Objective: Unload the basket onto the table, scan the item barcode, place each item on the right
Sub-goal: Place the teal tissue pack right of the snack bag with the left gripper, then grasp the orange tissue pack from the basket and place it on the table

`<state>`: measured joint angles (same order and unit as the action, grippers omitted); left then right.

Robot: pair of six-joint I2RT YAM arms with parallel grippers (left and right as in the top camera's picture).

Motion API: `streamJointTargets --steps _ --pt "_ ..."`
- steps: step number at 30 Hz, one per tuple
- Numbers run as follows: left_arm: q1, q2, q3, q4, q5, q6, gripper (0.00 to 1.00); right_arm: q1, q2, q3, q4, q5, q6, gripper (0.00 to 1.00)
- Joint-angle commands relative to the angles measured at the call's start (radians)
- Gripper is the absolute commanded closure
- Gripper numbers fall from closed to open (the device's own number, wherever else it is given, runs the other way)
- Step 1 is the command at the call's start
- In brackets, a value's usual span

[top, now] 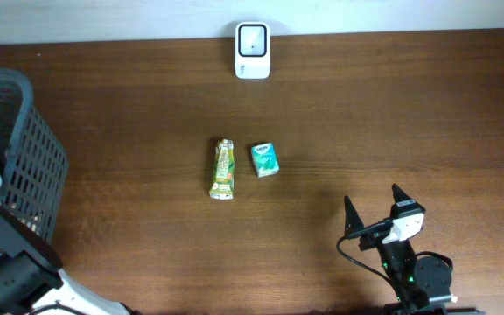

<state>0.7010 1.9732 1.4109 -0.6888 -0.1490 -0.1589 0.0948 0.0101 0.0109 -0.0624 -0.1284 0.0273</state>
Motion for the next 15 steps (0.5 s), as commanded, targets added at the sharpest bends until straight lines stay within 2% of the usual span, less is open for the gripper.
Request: streamJointTargets --steps 1,2,3,4,5,6,9,12,13,15 --pt "0.005 -0.005 -0.031 0.027 -0.024 0.023 0.38 0.005 -0.006 -0.005 -0.005 0.002 0.01 0.01" --pt "0.005 -0.005 -0.031 0.029 -0.039 0.023 0.43 0.005 -0.006 -0.005 -0.005 0.002 0.01 0.01" --pt "0.005 -0.005 -0.031 0.029 -0.038 0.022 0.59 0.005 -0.006 -0.005 -0.005 0.002 0.01 0.01" --pt "0.005 -0.005 -0.031 0.029 -0.039 0.022 0.81 0.005 -0.006 -0.005 -0.005 0.002 0.01 0.01" --pt "0.005 -0.005 -0.031 0.03 -0.038 0.022 0.95 0.005 -0.006 -0.005 -0.005 0.002 0.01 0.01" --pt "0.005 -0.005 -0.031 0.031 -0.038 0.018 1.0 0.005 -0.006 -0.005 -0.005 0.002 0.01 0.01" --pt "0.004 -0.025 0.01 0.007 -0.021 0.018 1.0 0.005 -0.006 -0.005 -0.005 0.002 0.01 0.01" --pt "0.004 -0.177 0.148 -0.069 -0.02 0.014 1.0 0.005 -0.006 -0.005 -0.005 0.002 0.01 0.01" --pt "0.004 -0.277 0.176 -0.072 -0.02 0.014 1.0 0.005 -0.006 -0.005 -0.005 0.002 0.01 0.01" --pt "0.004 -0.359 0.176 -0.087 -0.019 0.014 1.0 0.005 -0.006 -0.005 -0.005 0.002 0.01 0.01"
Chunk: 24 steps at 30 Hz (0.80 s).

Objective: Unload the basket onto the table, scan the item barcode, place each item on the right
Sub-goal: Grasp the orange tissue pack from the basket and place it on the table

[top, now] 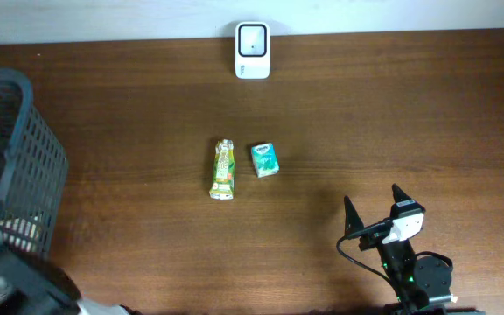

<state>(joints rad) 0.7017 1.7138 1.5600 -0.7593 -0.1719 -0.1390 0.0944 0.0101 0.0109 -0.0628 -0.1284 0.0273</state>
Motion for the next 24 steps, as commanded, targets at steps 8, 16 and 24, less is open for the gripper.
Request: streamJointTargets --steps 8,16,24 --pt "-0.424 -0.394 0.043 -0.067 0.251 -0.006 1.0 0.005 -0.006 -0.005 -0.005 0.002 0.01 0.01" --pt "-1.143 0.053 0.042 -0.066 0.238 -0.172 1.0 0.005 -0.006 -0.005 -0.005 0.002 0.01 0.01" --pt "-1.462 0.37 0.042 0.115 0.236 -0.156 1.0 0.005 -0.006 -0.005 -0.005 0.002 0.01 0.01"
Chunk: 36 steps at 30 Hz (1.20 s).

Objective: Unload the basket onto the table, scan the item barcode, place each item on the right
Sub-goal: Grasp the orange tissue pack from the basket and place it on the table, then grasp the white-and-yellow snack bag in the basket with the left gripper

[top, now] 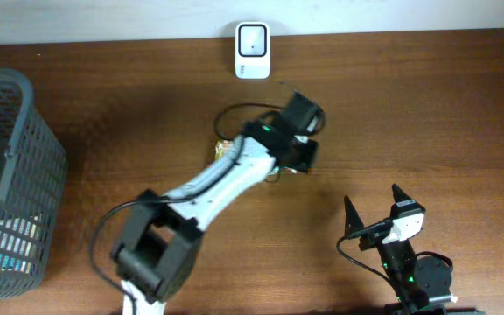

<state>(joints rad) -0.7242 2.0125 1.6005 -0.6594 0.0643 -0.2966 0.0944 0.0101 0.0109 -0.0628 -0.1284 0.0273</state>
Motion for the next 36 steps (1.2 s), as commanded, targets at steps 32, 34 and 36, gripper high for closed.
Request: streamJointTargets --steps 32,34,36 --pt "1.594 -0.198 -0.186 -0.271 -0.169 -0.241 0.19 0.005 -0.006 -0.005 -0.005 0.002 0.01 0.01" --pt "1.595 -0.188 -0.262 -0.196 -0.169 -0.241 0.14 0.005 -0.006 -0.005 -0.005 0.002 0.01 0.01" --pt "1.595 -0.148 -0.294 -0.141 -0.169 -0.225 0.14 0.005 -0.006 -0.005 -0.005 0.002 0.01 0.01"
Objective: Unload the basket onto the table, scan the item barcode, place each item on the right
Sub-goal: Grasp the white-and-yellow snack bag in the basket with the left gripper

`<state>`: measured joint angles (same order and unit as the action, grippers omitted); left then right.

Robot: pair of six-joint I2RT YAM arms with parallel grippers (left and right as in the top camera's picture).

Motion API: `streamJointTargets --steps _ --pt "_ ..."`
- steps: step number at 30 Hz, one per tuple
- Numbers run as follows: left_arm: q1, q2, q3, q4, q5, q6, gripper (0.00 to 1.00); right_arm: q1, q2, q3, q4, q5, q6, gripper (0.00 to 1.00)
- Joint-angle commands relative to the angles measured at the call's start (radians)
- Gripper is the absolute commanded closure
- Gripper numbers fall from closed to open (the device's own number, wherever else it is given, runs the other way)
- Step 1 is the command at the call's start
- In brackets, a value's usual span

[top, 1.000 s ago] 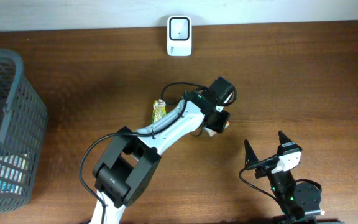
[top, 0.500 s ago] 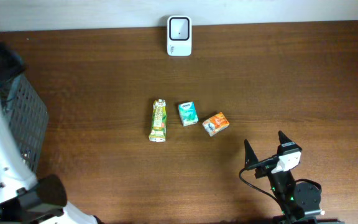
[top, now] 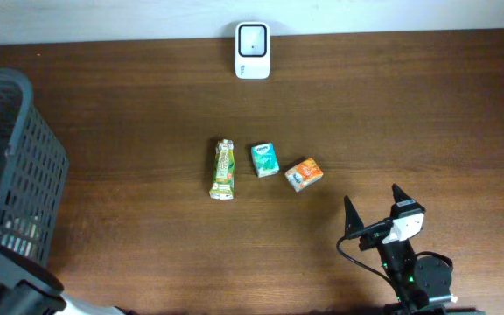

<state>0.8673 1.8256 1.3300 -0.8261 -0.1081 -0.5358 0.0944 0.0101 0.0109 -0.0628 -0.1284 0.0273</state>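
Note:
A white barcode scanner [top: 252,51] stands at the table's far edge. Three items lie mid-table: a green-and-yellow pouch [top: 223,169], a small teal box [top: 264,159] and an orange box [top: 304,174] just to its right. My right gripper [top: 373,198] is near the front right, open and empty, well short of the orange box. Of my left arm [top: 7,284] only a dark part shows in the lower left corner; its gripper is out of view.
A dark grey mesh basket [top: 24,157] with some items inside stands at the left edge. The brown wooden table [top: 427,114] stretches to the right of the items.
My left arm, then stretched across the table with its gripper just right of the teal box, is back in the lower left corner. An orange box now lies where the gripper was.
At first only the pouch and the teal box lay mid-table, with my left arm low by the basket. Then the arm reached across to beside the teal box. Now the orange box rests there and the arm is withdrawn. My right arm has stayed still.

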Motion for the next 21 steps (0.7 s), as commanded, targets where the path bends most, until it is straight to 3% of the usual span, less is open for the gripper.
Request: streamJointTargets --steps 1,5,6,9,14,18,21 --pt "0.003 0.063 -0.024 0.026 0.003 0.014 0.14 0.005 -0.006 -0.005 -0.005 0.002 0.01 0.01" --pt "0.003 0.186 -0.024 0.022 0.003 0.014 0.15 0.005 -0.006 -0.005 -0.005 0.002 0.01 0.02" --pt "0.003 0.205 -0.024 0.021 0.003 0.014 0.23 0.005 -0.006 -0.005 -0.005 0.002 0.01 0.01" --pt "0.003 0.212 -0.021 0.02 0.019 0.04 1.0 0.005 -0.006 -0.005 -0.005 0.002 0.01 0.01" --pt "-0.001 0.174 0.119 -0.076 0.068 0.083 1.0 0.005 -0.006 -0.005 -0.005 0.002 0.01 0.01" --pt "-0.022 -0.014 0.375 -0.208 0.152 0.132 1.0 0.005 -0.006 -0.005 -0.005 0.002 0.01 0.01" --pt "-0.14 -0.254 0.49 -0.207 0.16 0.172 1.0 0.005 -0.006 -0.005 -0.005 0.002 0.01 0.01"
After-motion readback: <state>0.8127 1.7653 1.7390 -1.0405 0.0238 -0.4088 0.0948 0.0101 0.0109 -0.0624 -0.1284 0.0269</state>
